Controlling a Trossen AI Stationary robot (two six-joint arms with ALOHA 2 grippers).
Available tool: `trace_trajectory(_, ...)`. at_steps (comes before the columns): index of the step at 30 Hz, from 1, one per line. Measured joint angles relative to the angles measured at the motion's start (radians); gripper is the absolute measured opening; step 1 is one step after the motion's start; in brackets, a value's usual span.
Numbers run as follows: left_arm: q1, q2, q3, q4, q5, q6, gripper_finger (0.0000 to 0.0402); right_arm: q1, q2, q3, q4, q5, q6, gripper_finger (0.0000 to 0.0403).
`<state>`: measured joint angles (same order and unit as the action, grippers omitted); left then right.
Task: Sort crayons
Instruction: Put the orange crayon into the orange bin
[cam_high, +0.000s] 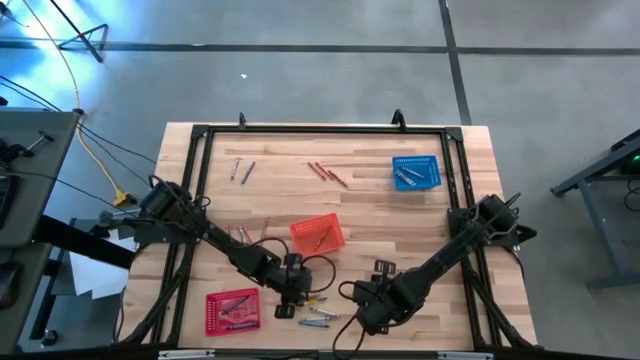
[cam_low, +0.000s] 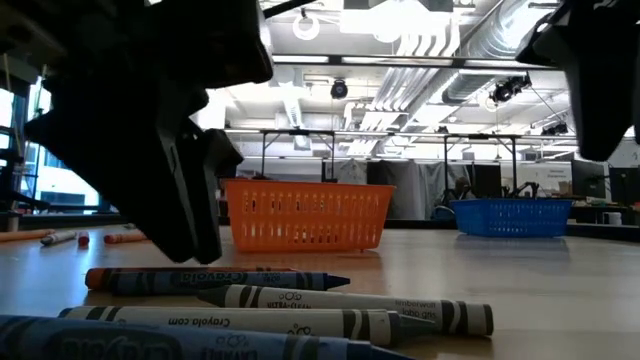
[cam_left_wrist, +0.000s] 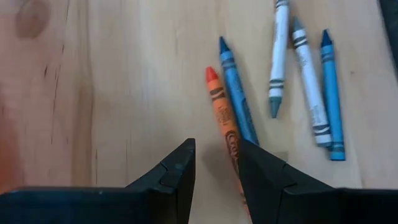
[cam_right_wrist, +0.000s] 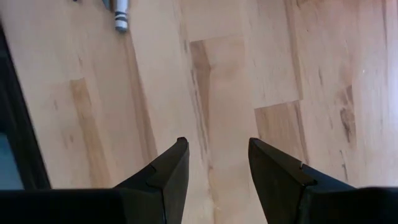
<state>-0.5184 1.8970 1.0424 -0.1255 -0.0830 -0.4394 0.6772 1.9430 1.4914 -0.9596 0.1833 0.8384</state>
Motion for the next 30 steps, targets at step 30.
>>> trace_trajectory(30, -0.012, 0.039, 0.004, -0.089, -0.121, -0.060, 0.0026, 0.076, 0.000, 0.000, 0.008, 0.000, 0.186, 0.0161)
